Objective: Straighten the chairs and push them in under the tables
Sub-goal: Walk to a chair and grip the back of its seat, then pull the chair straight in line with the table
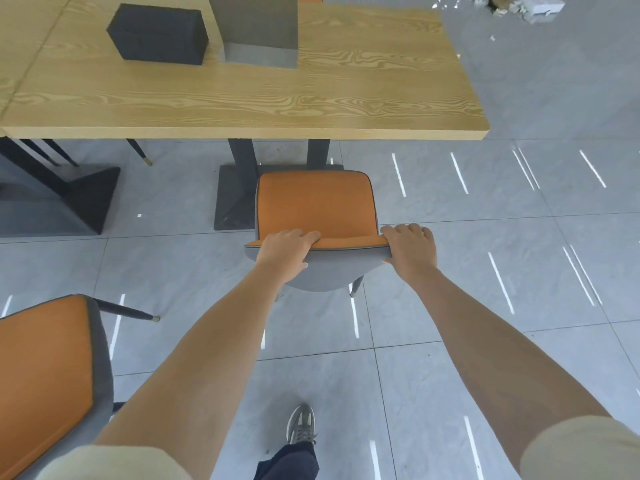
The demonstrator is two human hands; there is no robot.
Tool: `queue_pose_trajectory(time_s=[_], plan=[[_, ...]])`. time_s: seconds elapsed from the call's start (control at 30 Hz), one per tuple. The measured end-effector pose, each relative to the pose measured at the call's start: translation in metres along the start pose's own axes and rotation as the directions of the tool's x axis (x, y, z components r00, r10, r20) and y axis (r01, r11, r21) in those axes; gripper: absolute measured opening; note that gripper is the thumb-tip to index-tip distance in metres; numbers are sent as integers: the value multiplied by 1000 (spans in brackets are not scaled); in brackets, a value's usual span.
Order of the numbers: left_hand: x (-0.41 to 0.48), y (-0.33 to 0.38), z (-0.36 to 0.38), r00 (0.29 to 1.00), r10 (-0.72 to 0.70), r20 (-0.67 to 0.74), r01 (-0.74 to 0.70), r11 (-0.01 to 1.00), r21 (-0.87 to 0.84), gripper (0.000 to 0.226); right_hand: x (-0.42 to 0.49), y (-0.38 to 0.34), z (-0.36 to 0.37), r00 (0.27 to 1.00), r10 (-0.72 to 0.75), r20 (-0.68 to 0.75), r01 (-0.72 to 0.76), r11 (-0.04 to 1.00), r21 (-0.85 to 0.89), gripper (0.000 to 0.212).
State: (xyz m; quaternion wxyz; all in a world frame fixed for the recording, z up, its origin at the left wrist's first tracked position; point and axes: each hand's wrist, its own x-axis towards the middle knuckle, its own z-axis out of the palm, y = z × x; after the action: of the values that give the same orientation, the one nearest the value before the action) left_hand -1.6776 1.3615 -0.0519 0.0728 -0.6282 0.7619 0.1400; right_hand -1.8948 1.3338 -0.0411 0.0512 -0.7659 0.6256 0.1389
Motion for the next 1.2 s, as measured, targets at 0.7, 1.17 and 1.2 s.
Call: queue_pose_trajectory(time_s=[0.7, 1.17, 1.2], plan=[[-172, -39, -7, 971, -210, -110, 222, 969, 106, 63, -127, -106, -13, 997, -70, -42, 78, 969, 235, 77], [-422, -95, 32, 889, -433, -148, 441, 897, 29, 64, -304, -253, -13, 932, -350, -90, 361, 911, 197, 78], [-436, -108, 34, 878, -452, -161, 461, 887, 22, 64, -312, -267, -14, 923, -371, -103, 384, 904, 190, 81]])
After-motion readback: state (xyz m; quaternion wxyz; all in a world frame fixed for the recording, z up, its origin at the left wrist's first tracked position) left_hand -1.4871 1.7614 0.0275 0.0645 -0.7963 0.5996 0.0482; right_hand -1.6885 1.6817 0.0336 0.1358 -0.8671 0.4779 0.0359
